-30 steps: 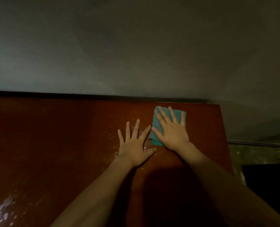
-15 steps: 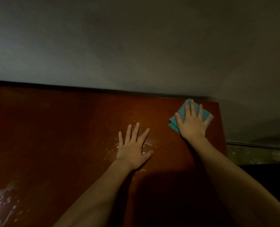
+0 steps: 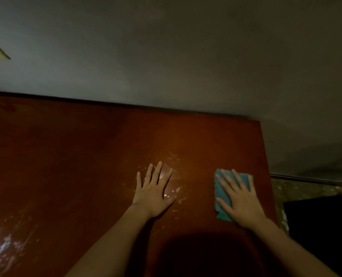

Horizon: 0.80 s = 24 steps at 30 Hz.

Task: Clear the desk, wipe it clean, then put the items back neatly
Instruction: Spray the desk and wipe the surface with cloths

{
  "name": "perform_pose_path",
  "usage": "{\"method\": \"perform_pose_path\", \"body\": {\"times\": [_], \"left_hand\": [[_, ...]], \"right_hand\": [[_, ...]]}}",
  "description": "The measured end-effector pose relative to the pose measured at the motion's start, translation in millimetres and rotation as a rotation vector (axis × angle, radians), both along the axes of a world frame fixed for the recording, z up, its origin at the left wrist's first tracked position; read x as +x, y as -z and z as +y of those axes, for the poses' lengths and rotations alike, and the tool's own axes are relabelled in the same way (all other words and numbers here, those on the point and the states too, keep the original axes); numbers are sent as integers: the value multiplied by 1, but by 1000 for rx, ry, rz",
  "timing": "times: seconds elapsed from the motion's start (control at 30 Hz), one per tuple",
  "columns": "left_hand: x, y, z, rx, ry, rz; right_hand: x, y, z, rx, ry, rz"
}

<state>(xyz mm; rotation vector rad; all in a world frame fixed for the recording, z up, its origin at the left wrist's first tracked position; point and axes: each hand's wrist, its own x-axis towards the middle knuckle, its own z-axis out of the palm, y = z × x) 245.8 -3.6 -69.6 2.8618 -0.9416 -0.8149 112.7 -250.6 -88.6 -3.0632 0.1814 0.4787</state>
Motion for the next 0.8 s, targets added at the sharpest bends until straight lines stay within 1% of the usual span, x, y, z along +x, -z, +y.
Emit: {"method": "perform_pose_path", "body": {"times": [0.07, 0.13, 0.17, 0.2, 0.27, 0.4, 0.47, 0.53, 0.6, 0.67, 0.73, 0.8], "left_hand": [[-9, 2, 11, -6, -8, -5], [-18, 4, 25, 2, -9, -12], [-23, 6, 32, 1, -10, -18], [-27, 7, 37, -5, -15, -25], [-31, 9, 45, -25, -18, -43], [-41, 10, 53, -30, -45, -32], [-49, 12, 59, -35, -68, -33], [-58, 13, 68, -31, -71, -45], [-68, 12, 79, -22, -74, -36], [-76, 10, 90, -17, -70, -29], [-83, 10, 99, -19, -74, -22], [-91, 10, 107, -16, -87, -27]], "right_hand": [[11, -2, -6, 19, 172, -55], [34, -2, 7, 68, 404, -50], [47, -2, 18, 61, 487, -55], [59, -3, 30, 49, 520, -55], [74, -1, 55, 43, 467, -58], [55, 6, 111, -1, 203, -71], [27, 10, 132, -18, 91, -111], [-11, 11, 143, 11, 5, -78], [-53, 10, 137, 24, -89, -18], [-92, 8, 117, 20, -163, -21], [-113, 5, 94, 7, -113, -18], [-110, 3, 82, 5, 81, -40]]}}
